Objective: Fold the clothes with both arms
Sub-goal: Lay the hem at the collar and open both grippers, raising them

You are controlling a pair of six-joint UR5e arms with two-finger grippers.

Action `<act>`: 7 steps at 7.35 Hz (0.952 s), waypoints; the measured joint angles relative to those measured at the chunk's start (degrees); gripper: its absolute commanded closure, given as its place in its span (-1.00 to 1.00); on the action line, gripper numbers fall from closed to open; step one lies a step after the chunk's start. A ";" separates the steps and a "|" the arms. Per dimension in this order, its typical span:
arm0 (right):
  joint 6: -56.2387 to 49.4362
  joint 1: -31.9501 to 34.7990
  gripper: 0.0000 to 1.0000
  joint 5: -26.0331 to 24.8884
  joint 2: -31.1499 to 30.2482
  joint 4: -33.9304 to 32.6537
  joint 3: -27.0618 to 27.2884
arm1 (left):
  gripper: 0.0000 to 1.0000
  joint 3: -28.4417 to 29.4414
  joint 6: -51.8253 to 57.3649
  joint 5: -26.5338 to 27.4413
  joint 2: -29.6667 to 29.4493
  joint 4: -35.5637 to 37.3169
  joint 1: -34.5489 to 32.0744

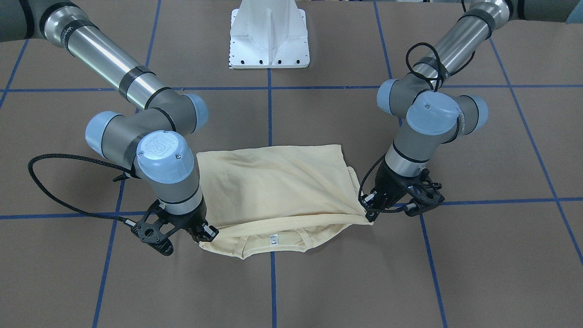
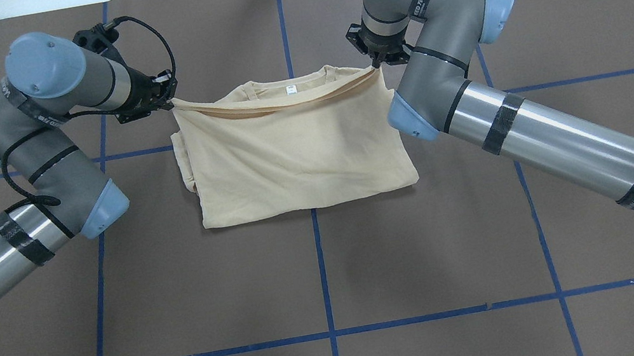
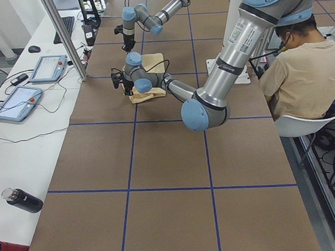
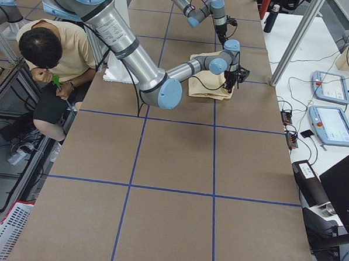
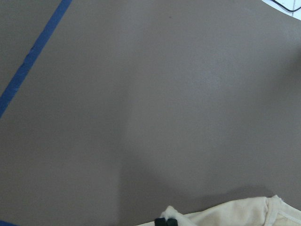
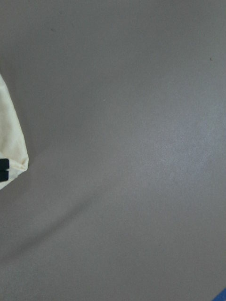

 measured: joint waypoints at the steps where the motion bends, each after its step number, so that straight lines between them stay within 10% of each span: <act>1: -0.03 -0.21 0.82 -0.34 0.07 0.88 -0.77 | 0.76 1.22 0.00 0.55 -0.27 -0.58 0.06; 2: -0.05 -0.40 -0.94 -0.62 0.10 2.41 -1.61 | 0.40 2.00 0.02 0.85 -0.37 -0.87 0.09; 3: -0.06 -0.48 -0.98 -0.77 0.27 3.43 -2.24 | 0.01 2.45 0.05 1.07 -0.38 -0.98 0.11; 7: 0.79 0.28 -1.00 -0.64 2.85 3.98 -1.75 | 0.01 1.67 0.61 0.98 0.01 -3.16 -0.40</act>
